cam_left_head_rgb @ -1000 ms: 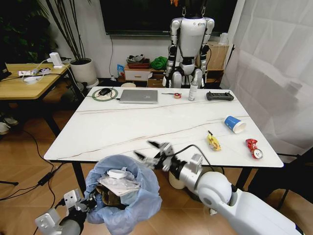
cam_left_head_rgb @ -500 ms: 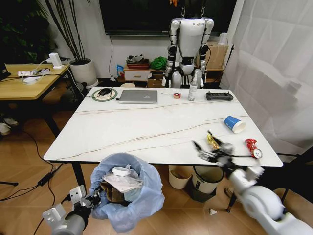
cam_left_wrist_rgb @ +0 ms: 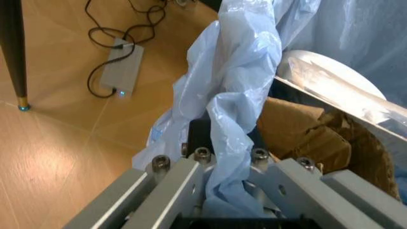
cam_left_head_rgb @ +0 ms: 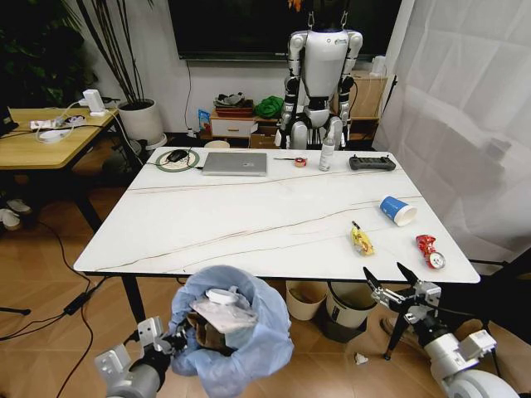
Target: Pick up the trash bin and place the trash from the table into it.
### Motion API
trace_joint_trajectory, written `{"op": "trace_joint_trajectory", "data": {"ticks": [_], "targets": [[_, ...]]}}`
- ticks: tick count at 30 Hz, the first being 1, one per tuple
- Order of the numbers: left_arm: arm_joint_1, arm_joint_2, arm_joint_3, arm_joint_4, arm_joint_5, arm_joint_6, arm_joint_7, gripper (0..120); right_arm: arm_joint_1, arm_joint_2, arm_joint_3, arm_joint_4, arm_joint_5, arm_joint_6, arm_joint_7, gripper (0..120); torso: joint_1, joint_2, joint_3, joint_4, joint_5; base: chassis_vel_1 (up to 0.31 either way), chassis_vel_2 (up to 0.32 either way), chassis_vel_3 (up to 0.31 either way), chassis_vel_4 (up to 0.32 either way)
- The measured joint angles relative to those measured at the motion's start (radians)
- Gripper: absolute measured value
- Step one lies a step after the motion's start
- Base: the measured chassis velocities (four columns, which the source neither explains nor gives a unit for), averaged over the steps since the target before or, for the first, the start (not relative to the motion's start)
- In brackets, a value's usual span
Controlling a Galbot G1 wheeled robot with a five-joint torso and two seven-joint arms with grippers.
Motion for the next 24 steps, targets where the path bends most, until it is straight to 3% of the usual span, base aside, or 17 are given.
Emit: {"op": "trace_joint_trajectory", "data": {"ticks": [10, 24], "targets": [[0.003, 0.013, -0.004, -0.005, -0.003, -0.006, 0.007, 0, 0.015, 0.039, -0.009, -0.03, 0.012, -0.001, -0.016, 100, 0.0, 0.0, 0.0, 0.0, 0.0, 0.0, 0.0, 0.0, 0.0], [-0.005, 0.011, -0.003, -0.003, -0.005, -0.005, 0.006, 0, 0.033, 0.024, -0.015, -0.039, 0.048, -0.009, -0.022, 100, 0.0, 0.0, 0.0, -0.0001, 0.0, 0.0, 0.0, 0.0, 0.0]]}}
